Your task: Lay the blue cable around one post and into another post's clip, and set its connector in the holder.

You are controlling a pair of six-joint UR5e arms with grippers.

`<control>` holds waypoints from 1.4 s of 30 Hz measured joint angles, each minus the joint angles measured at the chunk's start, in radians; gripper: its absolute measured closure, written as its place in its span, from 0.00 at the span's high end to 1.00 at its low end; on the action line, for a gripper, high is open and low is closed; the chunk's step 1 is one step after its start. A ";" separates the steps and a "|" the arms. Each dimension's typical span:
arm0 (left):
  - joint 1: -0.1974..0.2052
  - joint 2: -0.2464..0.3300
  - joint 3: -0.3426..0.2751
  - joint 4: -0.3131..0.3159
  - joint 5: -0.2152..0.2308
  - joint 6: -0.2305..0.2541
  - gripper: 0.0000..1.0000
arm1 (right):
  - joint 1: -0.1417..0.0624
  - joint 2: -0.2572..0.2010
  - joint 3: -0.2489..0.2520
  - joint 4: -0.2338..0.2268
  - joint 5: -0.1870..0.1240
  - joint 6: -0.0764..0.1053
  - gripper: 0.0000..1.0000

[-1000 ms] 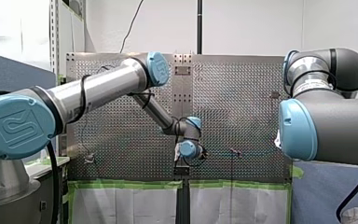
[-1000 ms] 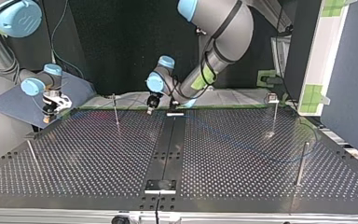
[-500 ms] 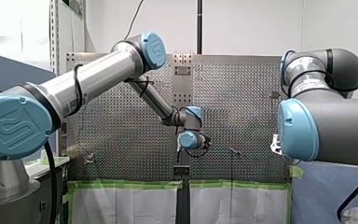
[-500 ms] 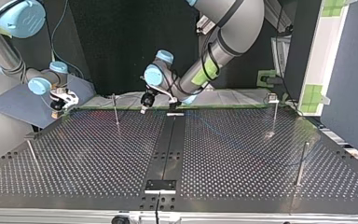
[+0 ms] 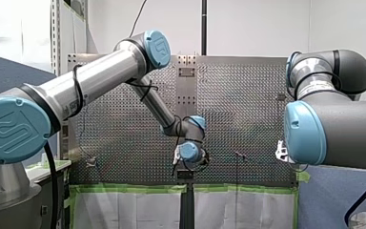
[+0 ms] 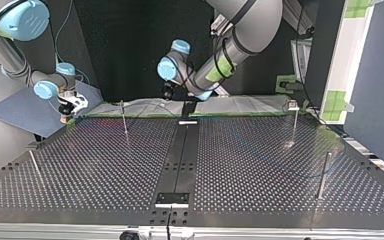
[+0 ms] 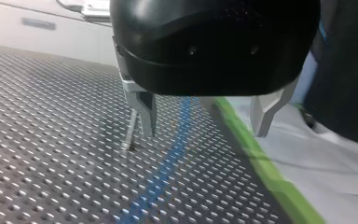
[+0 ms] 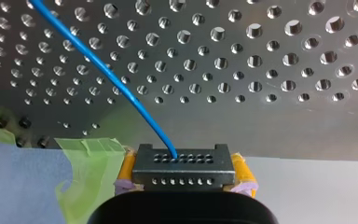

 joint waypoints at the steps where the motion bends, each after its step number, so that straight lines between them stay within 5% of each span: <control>1: -0.001 0.000 -0.007 0.000 -0.007 0.001 0.99 | 0.000 0.000 0.000 0.000 0.000 0.000 0.00; 9: -0.050 0.024 -0.066 0.000 0.020 0.002 0.99 | -0.001 0.000 0.000 -0.006 -0.006 0.007 0.00; 19: -0.135 0.074 -0.055 0.000 0.083 -0.054 0.99 | -0.001 0.000 0.000 -0.016 -0.016 0.016 0.00; 30: -0.136 0.076 -0.049 0.001 0.116 -0.147 0.99 | 0.002 0.000 0.000 -0.029 -0.037 0.030 0.00; 42: -0.136 0.075 -0.045 -0.006 0.076 -0.159 0.99 | 0.002 0.000 0.000 -0.040 -0.050 0.054 0.00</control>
